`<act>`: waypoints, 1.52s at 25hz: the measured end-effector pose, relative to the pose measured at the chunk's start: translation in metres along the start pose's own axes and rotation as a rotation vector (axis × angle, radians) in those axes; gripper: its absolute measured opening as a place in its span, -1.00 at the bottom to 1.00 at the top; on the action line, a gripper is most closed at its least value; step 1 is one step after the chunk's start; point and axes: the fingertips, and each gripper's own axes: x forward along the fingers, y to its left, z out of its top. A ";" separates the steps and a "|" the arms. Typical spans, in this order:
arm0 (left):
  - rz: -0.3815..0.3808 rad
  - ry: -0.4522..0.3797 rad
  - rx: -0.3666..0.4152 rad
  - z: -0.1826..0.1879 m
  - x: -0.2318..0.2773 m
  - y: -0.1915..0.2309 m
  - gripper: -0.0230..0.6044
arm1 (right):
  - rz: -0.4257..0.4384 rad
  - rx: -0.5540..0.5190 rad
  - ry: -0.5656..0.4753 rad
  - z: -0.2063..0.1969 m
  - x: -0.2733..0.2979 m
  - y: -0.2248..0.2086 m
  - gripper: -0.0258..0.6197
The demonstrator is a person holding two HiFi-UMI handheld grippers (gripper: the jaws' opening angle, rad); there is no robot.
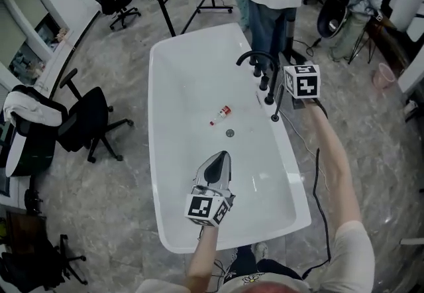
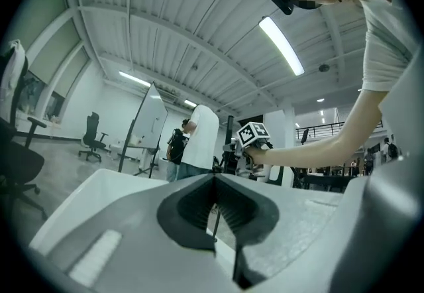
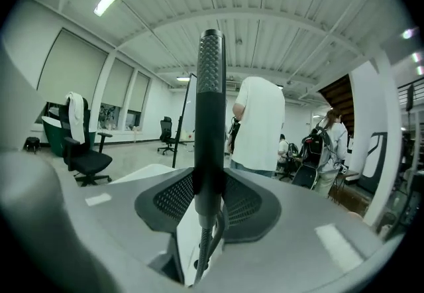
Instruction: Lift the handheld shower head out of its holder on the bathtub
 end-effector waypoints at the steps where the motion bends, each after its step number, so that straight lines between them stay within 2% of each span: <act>1: 0.003 -0.014 0.001 0.016 -0.002 -0.002 -0.93 | -0.003 0.014 -0.014 0.015 -0.012 0.001 -0.45; 5: -0.001 -0.064 0.026 0.081 -0.011 -0.020 -0.93 | 0.002 0.067 -0.064 0.065 -0.071 0.008 -0.45; 9: -0.015 -0.134 0.066 0.140 -0.012 -0.043 -0.93 | 0.007 0.064 -0.144 0.111 -0.138 0.011 -0.45; 17: -0.069 -0.191 0.153 0.217 -0.021 -0.085 -0.92 | 0.056 0.013 -0.293 0.166 -0.270 0.072 -0.45; 24: -0.139 -0.204 0.159 0.232 -0.036 -0.141 -0.93 | 0.177 0.058 -0.364 0.160 -0.372 0.110 -0.45; 31: -0.167 -0.193 0.162 0.223 -0.051 -0.170 -0.93 | 0.133 0.029 -0.343 0.121 -0.423 0.122 -0.45; 38: -0.191 -0.169 0.174 0.212 -0.055 -0.191 -0.93 | 0.124 0.087 -0.329 0.099 -0.443 0.117 -0.45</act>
